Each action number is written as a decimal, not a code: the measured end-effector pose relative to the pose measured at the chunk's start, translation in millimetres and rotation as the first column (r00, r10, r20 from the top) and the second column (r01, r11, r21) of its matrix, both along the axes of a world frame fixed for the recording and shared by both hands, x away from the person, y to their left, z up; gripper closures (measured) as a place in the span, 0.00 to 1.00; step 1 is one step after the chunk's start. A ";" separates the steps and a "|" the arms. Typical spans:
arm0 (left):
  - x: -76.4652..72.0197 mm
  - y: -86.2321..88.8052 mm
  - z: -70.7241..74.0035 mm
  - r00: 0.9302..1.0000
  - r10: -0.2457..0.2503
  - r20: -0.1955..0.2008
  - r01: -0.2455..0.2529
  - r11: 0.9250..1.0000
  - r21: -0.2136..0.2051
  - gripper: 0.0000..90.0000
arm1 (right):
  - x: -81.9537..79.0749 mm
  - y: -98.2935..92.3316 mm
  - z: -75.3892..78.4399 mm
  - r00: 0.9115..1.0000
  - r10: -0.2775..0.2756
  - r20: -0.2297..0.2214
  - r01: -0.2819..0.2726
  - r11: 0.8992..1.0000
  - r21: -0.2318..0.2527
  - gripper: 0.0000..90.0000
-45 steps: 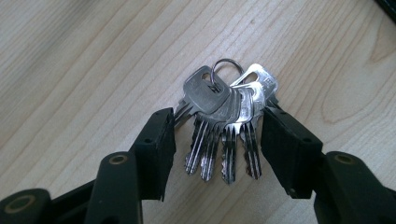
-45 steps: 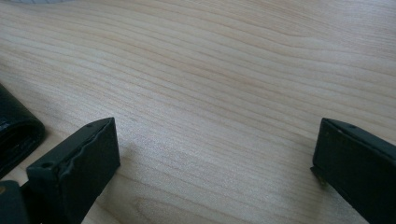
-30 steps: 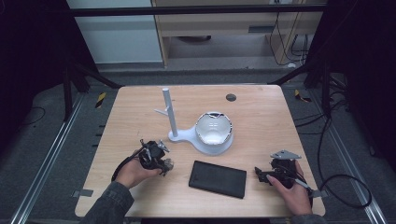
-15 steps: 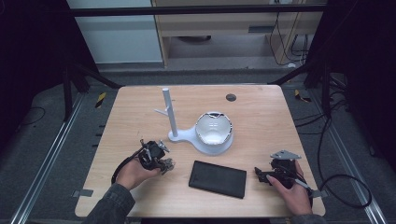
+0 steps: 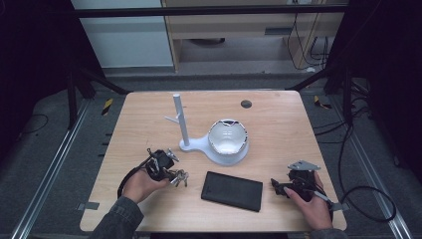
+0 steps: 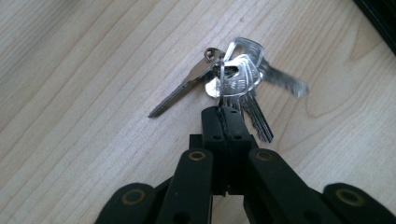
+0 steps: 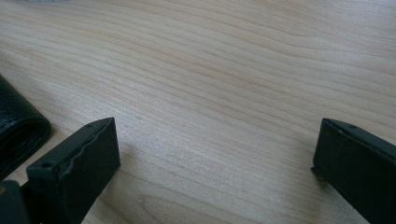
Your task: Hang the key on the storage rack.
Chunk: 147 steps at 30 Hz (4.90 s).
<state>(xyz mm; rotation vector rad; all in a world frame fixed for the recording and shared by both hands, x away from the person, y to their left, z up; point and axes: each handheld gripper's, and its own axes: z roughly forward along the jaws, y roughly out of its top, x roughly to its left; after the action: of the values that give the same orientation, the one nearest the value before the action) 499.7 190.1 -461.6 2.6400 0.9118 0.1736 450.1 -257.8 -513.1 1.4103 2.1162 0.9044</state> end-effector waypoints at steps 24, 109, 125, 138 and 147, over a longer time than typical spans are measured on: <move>-3.9 -0.6 124.1 0.995 -0.058 0.083 0.057 0.998 0.018 1.00 | -0.1 0.1 0.0 1.000 0.000 -0.001 0.000 1.000 0.000 0.01; 53.4 -28.8 208.8 0.986 0.034 0.162 -0.045 0.997 0.061 1.00 | 9.6 5.0 0.0 1.000 0.020 0.000 -0.020 1.000 -0.004 0.01; 56.2 -24.7 208.3 0.987 0.039 0.153 -0.045 0.998 0.035 1.00 | 8.8 6.2 -0.1 1.000 0.030 0.000 -0.030 1.000 -0.003 0.01; 61.6 -21.4 196.9 0.986 0.057 0.154 -0.064 0.997 0.039 1.00 | 8.5 6.6 -0.1 1.000 0.031 0.000 -0.031 0.999 -0.004 0.01; 42.4 -1.9 201.9 0.955 0.085 0.283 -0.071 0.996 -0.061 0.83 | 8.3 6.6 0.1 0.999 0.032 -0.002 -0.032 0.999 -0.006 0.01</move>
<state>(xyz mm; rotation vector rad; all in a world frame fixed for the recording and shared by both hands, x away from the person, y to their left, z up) 542.1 188.2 -259.6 2.4491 0.9073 0.5296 458.4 -251.3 -513.0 1.3786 2.1471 0.9086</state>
